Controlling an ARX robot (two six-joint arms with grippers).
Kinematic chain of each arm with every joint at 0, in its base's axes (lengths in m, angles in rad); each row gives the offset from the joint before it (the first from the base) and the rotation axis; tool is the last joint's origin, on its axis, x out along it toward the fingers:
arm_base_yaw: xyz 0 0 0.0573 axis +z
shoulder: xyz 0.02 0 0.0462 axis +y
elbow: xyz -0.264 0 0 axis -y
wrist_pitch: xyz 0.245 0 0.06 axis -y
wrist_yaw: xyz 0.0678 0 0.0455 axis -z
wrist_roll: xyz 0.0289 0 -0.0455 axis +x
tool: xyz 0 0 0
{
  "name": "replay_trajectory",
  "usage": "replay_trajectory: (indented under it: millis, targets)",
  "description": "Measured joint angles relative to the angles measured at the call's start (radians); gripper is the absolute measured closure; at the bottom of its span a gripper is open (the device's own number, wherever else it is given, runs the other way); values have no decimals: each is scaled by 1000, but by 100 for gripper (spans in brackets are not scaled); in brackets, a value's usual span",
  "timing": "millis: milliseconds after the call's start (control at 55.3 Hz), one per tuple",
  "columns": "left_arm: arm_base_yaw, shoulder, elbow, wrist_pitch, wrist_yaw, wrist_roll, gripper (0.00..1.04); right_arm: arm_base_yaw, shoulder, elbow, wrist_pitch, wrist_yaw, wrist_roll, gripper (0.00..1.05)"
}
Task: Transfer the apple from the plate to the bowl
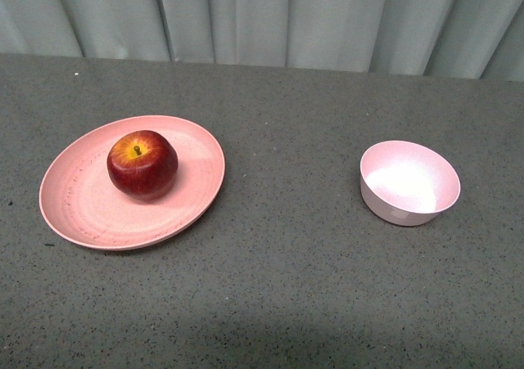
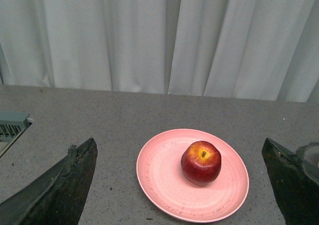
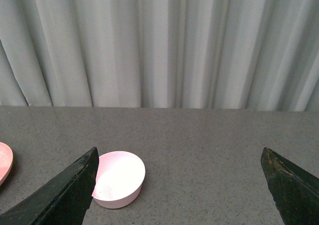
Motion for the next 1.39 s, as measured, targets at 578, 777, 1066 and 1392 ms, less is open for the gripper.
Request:
replay_trajectory:
  millis: [578, 777, 1066, 1392]
  targets:
    - [0, 0, 0, 0, 0, 0, 7, 0, 0, 0, 0, 0, 0, 9]
    - [0, 0, 0, 0, 0, 0, 7, 0, 0, 0, 0, 0, 0, 9]
    - [0, 0, 0, 0, 0, 0, 7, 0, 0, 0, 0, 0, 0, 9]
    - [0, 0, 0, 0, 0, 0, 7, 0, 0, 0, 0, 0, 0, 9]
